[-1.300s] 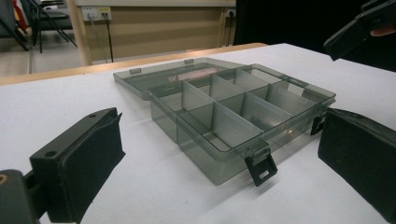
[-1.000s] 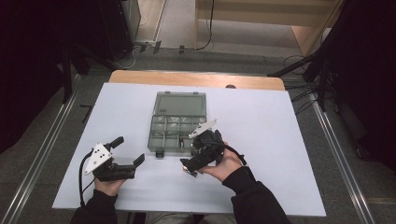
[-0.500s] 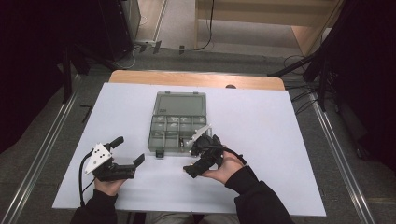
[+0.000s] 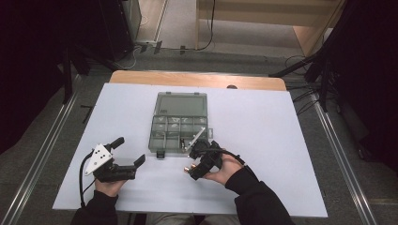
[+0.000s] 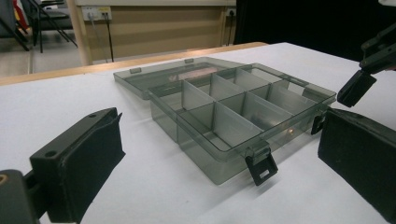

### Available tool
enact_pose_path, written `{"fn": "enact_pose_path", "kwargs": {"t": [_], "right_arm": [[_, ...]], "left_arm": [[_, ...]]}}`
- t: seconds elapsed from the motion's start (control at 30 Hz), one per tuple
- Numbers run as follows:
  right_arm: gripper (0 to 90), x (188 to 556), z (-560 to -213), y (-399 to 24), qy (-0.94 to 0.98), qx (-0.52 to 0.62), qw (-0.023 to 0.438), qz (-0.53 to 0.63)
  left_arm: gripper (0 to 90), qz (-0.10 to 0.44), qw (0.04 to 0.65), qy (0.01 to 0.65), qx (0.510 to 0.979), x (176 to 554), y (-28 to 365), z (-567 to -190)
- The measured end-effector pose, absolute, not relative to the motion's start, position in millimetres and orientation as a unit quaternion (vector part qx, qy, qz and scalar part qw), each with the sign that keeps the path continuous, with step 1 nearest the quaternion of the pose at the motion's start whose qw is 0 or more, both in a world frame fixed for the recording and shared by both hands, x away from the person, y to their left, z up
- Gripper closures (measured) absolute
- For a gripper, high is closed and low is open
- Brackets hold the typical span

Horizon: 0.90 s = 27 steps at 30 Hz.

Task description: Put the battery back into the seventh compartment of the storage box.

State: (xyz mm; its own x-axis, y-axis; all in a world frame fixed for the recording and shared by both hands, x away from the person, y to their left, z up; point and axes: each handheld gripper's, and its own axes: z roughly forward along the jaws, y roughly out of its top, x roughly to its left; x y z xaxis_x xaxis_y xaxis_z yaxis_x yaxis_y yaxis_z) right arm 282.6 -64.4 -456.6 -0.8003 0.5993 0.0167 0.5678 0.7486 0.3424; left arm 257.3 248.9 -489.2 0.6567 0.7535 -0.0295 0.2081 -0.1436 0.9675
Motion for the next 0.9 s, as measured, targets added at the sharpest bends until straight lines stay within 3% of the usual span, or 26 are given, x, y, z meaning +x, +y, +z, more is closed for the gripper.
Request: {"fn": "enact_pose_path", "kwargs": {"t": [0.57,0.73,0.9], "right_arm": [[41.4,287.5,-467.7,-59.6,0.936,0.325,0.054,0.124],[49.9,287.6,-470.0,-58.0,0.937,0.324,0.056,0.115],[63.9,286.9,-472.8,-54.9,0.939,0.322,0.055,0.106]], "left_arm": [[0.0,0.243,0.562,0.335,0.716,257.2,248.8,-489.2],[0.0,0.242,0.562,0.335,0.717,257.3,248.7,-489.3],[0.0,0.242,0.562,0.335,0.717,257.3,248.7,-489.3]]}}
